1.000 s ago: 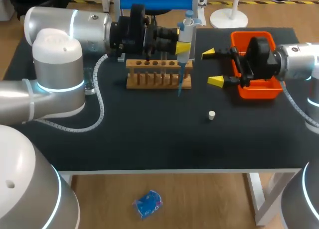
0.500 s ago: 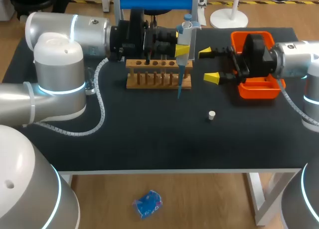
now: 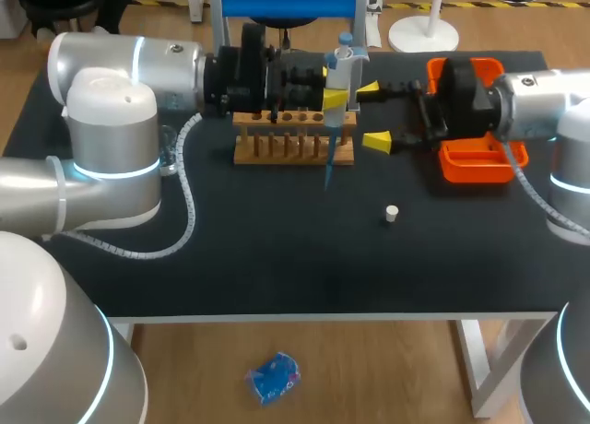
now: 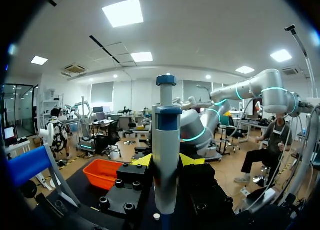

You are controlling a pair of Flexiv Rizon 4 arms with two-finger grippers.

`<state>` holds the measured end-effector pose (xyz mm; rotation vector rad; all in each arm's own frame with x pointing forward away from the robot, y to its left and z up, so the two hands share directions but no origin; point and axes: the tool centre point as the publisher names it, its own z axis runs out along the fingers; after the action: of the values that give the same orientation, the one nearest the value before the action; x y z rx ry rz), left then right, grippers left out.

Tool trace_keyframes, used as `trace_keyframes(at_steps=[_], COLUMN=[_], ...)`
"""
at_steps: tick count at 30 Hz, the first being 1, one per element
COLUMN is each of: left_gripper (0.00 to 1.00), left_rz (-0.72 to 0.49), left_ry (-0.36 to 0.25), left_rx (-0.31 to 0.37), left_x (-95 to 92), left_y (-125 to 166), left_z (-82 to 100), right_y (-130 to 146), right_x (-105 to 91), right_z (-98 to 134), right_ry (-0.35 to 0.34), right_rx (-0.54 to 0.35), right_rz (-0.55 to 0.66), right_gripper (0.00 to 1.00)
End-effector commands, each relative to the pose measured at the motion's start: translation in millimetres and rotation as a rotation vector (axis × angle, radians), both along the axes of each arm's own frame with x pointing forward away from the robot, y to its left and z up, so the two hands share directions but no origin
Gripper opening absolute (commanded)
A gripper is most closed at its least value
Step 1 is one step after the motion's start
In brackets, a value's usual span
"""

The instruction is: Invert the test tube, pick up the pipette, mount the tip to pipette, aspirate from beaker and dispense into the tube, eject the tip, return the pipette, and cap with the stopper.

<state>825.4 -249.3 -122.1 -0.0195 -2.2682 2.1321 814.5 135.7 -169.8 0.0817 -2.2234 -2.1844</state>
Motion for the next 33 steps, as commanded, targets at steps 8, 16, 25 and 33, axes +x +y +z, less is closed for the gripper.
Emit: trace_keyframes(at_steps=[8,16,25,33], left_gripper=[0.00,0.00,0.00,0.00], left_rz=[-0.005,-0.006,-0.006,-0.008], left_ry=[-0.010,-0.011,-0.004,-0.003], left_rx=[-0.011,-0.022,-0.021,-0.021], left_x=[2.1,1.5,1.2,1.7], left_y=[-5,-7,-8,-9], left_z=[-1.4,-3.1,-5.4,-6.7], right_y=[20,31,37,40], right_x=[2.9,11.6,14.9,17.0], right_z=[-1,5,5,4], right_ry=[0.017,0.019,0.025,0.033], right_rx=[0.031,0.040,0.027,0.027], right_rz=[0.022,0.031,0.036,0.034], right_gripper=[1.00,1.00,1.00,0.95])
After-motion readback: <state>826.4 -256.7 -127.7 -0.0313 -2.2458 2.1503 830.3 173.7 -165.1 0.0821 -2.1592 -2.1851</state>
